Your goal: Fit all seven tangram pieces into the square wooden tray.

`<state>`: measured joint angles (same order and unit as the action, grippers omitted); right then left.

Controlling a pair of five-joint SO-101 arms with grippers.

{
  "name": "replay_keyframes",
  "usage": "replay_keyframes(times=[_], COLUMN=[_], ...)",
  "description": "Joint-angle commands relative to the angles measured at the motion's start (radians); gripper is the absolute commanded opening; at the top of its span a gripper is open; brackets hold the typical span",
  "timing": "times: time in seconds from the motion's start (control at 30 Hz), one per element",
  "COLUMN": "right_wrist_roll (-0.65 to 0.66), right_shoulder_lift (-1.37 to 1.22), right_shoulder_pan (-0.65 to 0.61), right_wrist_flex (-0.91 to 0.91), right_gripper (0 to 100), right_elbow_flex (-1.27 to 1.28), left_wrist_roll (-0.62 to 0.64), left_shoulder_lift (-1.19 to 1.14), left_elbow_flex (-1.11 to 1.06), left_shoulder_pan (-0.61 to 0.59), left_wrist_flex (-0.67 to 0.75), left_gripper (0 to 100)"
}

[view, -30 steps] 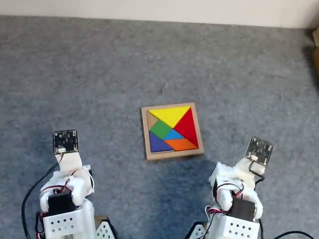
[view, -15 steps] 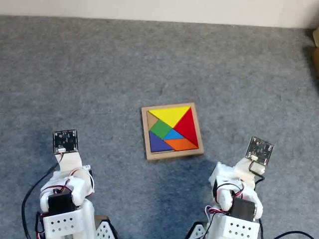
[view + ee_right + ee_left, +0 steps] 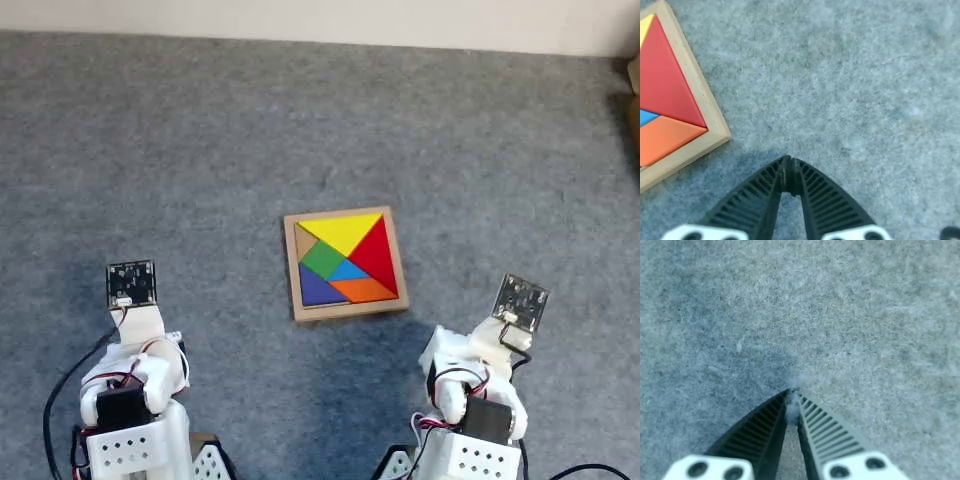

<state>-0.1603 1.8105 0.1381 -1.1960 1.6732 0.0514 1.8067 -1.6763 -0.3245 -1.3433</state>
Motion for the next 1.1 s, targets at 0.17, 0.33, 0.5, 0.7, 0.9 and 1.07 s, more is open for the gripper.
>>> replay_keyframes(times=[0.17, 0.33, 0.5, 0.7, 0.9, 1.07], right_wrist_roll=[0.012, 0.012, 0.012, 0.012, 0.012, 0.012], right_shoulder_lift=[-0.002, -0.002, -0.002, -0.002, -0.002, -0.002], right_shoulder_pan=[-0.008, -0.008, -0.008, -0.008, -0.008, -0.008], right_wrist_flex=[-0.005, -0.005, -0.005, -0.005, -0.005, -0.005], right_gripper=[0.5, 0.5, 0.5, 0.5, 0.5, 0.5], right_elbow_flex=[0.127, 0.127, 0.127, 0.127, 0.127, 0.127], left_wrist_roll=[0.008, 0.008, 0.008, 0.008, 0.008, 0.008], left_shoulder_lift=[0.008, 0.008, 0.008, 0.008, 0.008, 0.008], left_elbow_flex=[-0.019, -0.019, -0.019, -0.019, -0.019, -0.019], left_shoulder_pan=[-0.013, -0.013, -0.013, -0.013, -0.013, -0.013], left_wrist_flex=[-0.006, -0.006, -0.006, -0.006, -0.006, -0.006], left_gripper=[1, 1, 1, 1, 1, 1])
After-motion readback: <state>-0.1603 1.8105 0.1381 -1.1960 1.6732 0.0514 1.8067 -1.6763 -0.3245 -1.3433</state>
